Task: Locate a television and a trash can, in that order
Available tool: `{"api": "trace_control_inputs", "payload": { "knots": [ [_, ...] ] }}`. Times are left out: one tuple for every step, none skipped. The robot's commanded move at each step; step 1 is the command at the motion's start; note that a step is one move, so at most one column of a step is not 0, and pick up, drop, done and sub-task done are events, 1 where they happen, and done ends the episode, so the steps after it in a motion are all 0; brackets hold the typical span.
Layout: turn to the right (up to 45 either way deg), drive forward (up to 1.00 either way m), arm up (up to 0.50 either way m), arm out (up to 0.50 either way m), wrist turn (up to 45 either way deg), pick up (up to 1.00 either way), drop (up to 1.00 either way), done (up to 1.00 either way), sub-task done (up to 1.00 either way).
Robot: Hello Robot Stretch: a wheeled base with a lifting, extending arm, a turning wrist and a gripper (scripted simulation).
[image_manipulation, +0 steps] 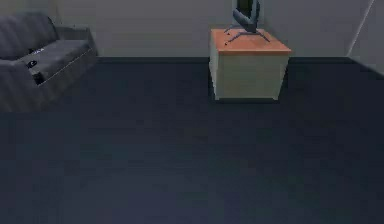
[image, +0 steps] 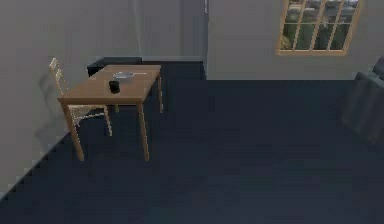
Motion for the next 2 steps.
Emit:
{"api": "trace_control_inputs", "payload": {
  "knots": [
    [45.0, 0.00, 0.00, 0.00, 0.0, 0.00, 0.00, 0.00, 0.00],
    [39.0, 0.00, 0.00, 0.00, 0.0, 0.00, 0.00, 0.00, 0.00]
  ]
}}
